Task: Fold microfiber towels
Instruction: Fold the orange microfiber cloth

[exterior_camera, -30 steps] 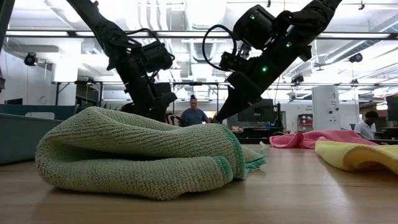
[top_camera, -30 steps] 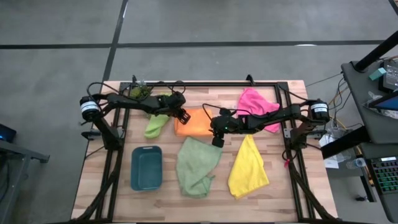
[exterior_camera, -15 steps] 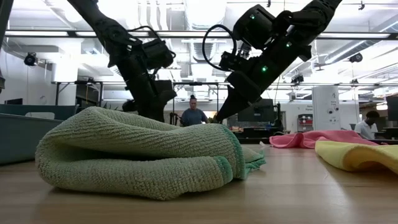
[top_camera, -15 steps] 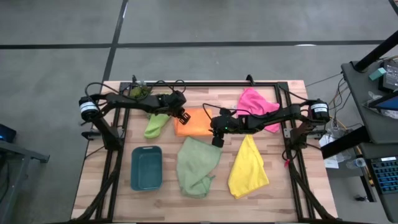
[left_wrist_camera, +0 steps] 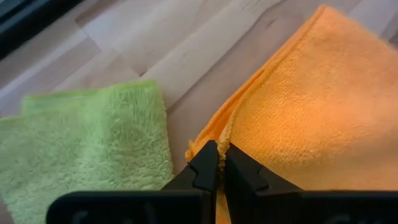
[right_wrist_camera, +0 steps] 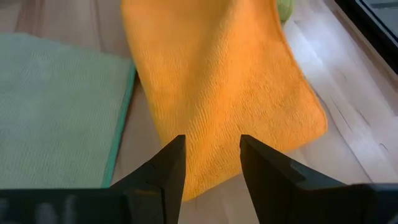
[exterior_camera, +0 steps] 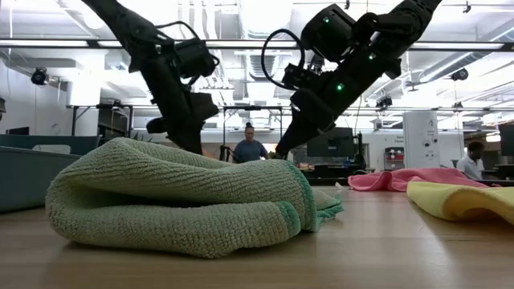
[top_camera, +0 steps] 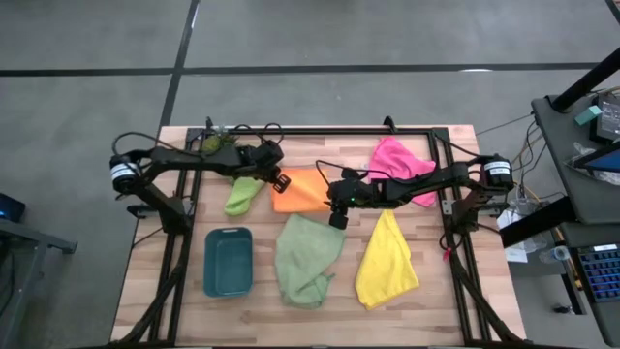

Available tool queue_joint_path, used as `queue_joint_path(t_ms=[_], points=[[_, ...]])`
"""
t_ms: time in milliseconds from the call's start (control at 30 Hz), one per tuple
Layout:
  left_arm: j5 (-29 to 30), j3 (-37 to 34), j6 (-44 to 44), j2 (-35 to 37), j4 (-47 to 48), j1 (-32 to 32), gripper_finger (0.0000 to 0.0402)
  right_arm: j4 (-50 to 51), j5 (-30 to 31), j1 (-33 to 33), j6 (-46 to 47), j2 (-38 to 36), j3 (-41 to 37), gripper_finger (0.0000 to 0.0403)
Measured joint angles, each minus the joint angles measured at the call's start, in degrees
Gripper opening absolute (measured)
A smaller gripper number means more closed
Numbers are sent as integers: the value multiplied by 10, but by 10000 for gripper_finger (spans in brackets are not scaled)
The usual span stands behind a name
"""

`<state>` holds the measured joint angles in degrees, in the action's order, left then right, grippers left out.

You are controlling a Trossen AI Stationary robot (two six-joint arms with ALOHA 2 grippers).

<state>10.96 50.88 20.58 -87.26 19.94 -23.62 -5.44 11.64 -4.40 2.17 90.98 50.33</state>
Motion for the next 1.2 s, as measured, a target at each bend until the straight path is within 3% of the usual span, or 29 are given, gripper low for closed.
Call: queue_joint_path(t_ms=[367, 667, 833, 1033, 1200], points=[[3, -4, 1, -35, -6, 0, 11, 2, 0, 0, 4, 0, -2, 144], [5, -3, 1, -29, 11, 0, 118, 2, 0, 0, 4, 0, -3, 144], [5, 15, 0, -26, 87, 0, 159, 3, 0, 0, 10, 0, -3, 144], [-6, 34, -34, -5, 171, 22, 163, 3, 0, 0, 13, 0, -3, 144], [-16, 32, -116, 19, 164, 71, 164, 2, 0, 0, 13, 0, -3, 143]])
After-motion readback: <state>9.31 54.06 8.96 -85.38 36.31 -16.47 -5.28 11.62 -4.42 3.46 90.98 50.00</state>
